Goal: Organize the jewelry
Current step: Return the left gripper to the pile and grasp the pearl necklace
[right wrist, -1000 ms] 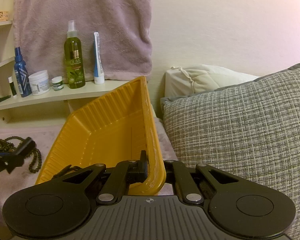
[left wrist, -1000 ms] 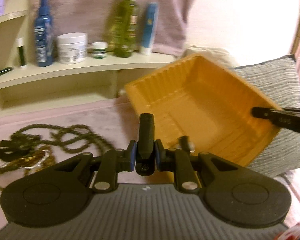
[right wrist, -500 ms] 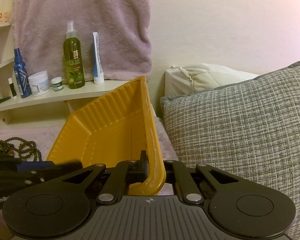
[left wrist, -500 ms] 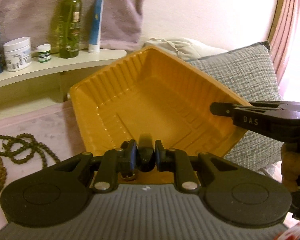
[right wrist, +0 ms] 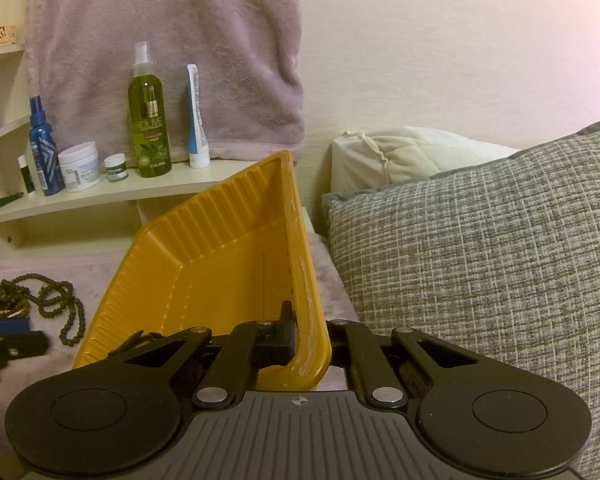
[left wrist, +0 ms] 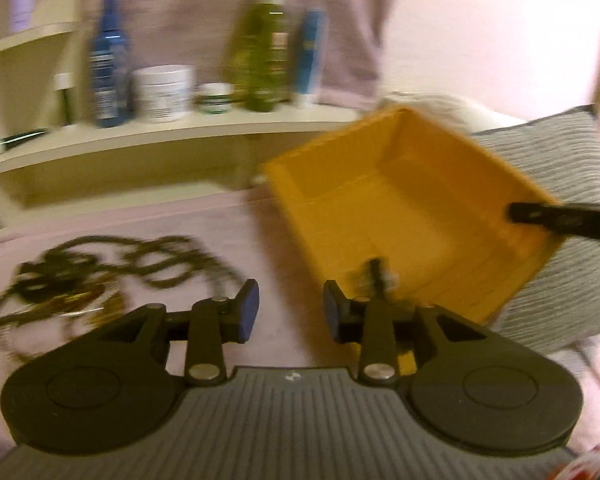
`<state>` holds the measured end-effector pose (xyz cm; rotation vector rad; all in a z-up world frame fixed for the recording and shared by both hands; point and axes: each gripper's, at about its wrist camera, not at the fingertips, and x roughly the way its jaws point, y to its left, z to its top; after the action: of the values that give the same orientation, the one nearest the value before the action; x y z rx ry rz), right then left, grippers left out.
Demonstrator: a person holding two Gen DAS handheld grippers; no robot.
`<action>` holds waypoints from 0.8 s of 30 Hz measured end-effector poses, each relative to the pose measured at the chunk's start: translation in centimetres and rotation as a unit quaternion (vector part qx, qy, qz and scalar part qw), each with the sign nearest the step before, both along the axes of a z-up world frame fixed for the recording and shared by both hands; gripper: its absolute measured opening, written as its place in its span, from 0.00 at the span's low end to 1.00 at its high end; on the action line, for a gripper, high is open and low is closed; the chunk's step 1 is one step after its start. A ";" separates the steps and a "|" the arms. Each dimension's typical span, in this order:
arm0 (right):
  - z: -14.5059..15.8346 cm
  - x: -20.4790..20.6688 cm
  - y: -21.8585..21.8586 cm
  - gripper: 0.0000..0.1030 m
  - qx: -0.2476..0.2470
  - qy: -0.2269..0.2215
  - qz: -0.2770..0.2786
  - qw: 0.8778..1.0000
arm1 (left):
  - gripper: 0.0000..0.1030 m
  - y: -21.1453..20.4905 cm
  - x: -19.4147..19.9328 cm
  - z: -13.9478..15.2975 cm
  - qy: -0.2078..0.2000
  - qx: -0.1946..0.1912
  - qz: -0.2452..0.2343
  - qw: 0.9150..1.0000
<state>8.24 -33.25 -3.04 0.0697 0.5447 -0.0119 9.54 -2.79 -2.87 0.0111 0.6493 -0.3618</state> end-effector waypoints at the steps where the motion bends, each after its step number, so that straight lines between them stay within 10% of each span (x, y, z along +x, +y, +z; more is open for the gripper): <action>1: 0.0 0.0 0.0 0.06 0.000 0.000 0.000 1.000 | 0.30 1.0 -0.1 -0.1 0.000 0.002 0.015 1.000; 24: -0.1 0.1 0.2 0.05 -0.011 0.002 0.002 1.000 | 0.30 13.6 -1.1 -4.0 -0.002 0.101 0.190 0.977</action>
<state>8.36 -33.04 -3.10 0.0475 0.5482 -0.0143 8.45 10.82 -6.88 0.0796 0.6667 0.0741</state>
